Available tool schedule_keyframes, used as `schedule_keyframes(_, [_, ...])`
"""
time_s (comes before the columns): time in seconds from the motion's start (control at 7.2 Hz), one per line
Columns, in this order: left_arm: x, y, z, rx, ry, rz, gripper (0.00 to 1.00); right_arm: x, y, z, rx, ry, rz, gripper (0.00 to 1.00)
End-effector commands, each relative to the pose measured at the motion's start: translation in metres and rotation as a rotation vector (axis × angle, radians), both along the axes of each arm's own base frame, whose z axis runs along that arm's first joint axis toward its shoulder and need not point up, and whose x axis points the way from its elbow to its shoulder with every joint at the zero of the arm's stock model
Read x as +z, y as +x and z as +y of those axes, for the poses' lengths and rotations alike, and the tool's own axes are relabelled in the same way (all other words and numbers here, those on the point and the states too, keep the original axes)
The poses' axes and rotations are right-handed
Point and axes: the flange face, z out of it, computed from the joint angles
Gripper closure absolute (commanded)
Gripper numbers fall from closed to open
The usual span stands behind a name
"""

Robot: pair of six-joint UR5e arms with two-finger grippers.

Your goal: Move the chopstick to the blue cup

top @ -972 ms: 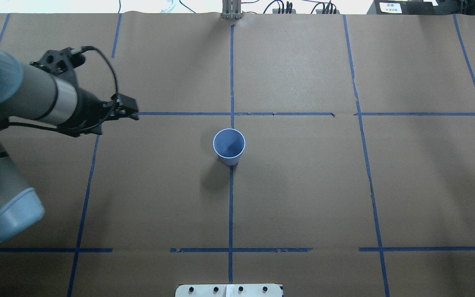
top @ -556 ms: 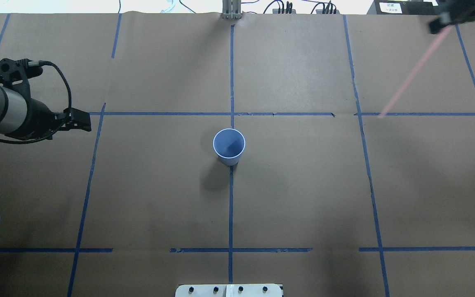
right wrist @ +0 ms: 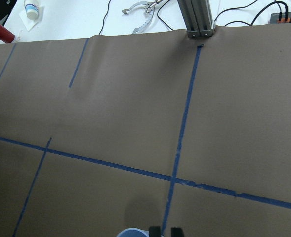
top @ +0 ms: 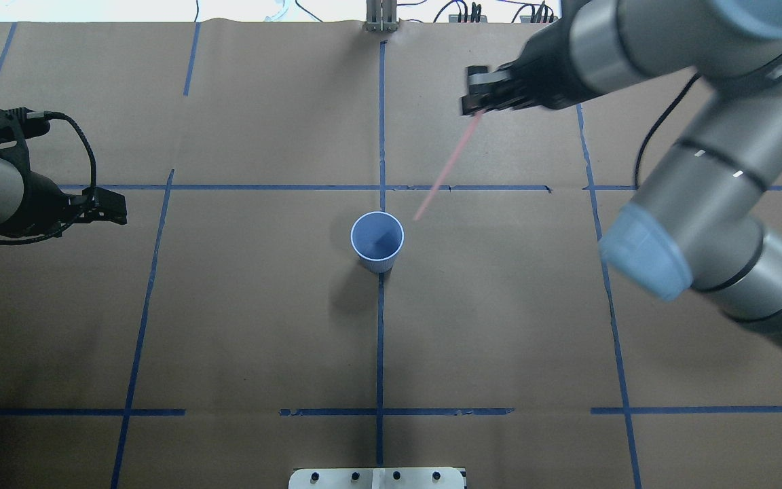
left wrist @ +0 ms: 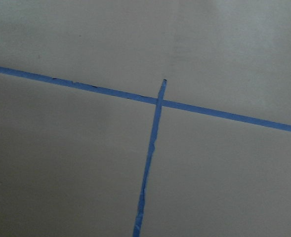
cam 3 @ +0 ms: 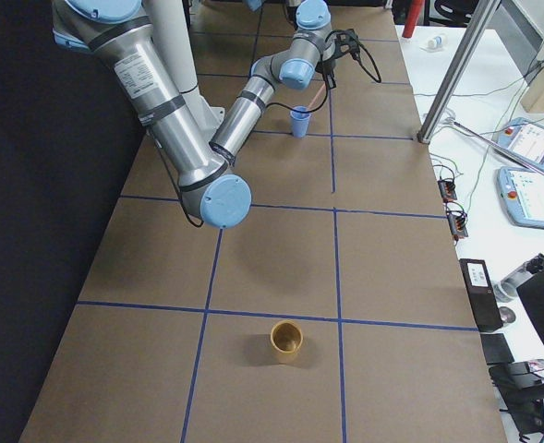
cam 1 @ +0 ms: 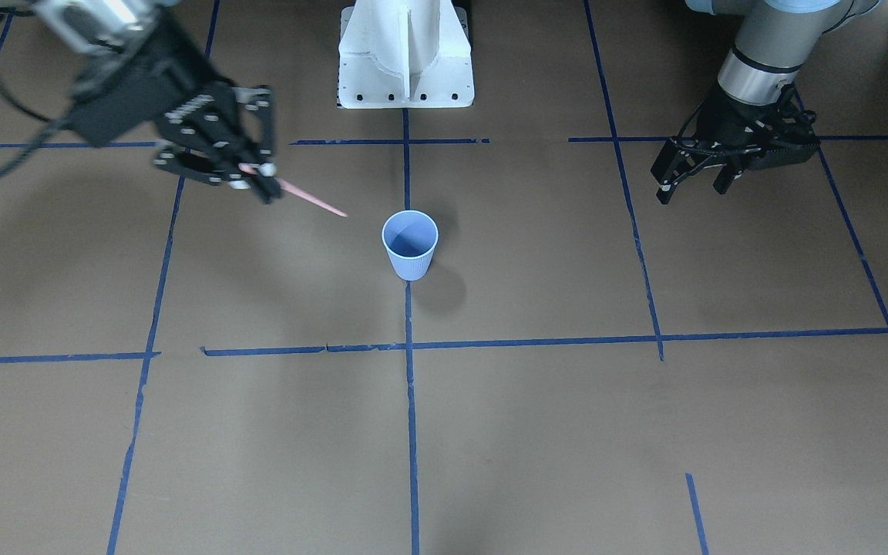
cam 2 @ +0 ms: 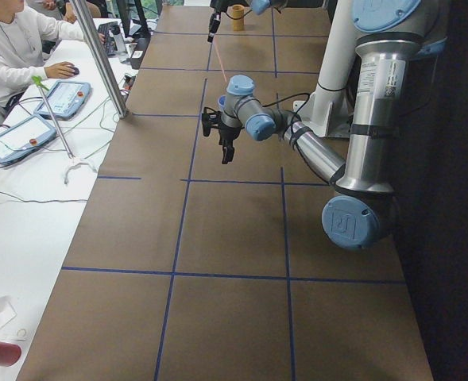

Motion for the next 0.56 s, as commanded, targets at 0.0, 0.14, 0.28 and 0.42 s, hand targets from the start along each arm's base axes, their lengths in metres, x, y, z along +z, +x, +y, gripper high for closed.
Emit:
schedule_keyframes(0.0, [0.001, 0.0, 0.0, 0.0, -0.002, -0.002, 0.0, -0.007, -0.029, 0.009, 0.022, -0.016, -0.026, 0.99])
schedule_keyframes(0.14, [0.001, 0.001, 0.0, 0.001, -0.002, -0.002, 0.0, -0.005, -0.037, 0.009, 0.017, -0.022, -0.019, 0.99])
schedule_keyframes(0.28, [0.001, 0.0, 0.0, 0.0, -0.001, -0.001, 0.0, -0.004, -0.048, 0.013, 0.041, -0.014, -0.008, 0.99])
schedule_keyframes(0.42, [0.001, 0.0, 0.0, 0.0, -0.001, -0.001, 0.0, 0.001, -0.06, 0.014, 0.056, -0.011, 0.009, 0.98])
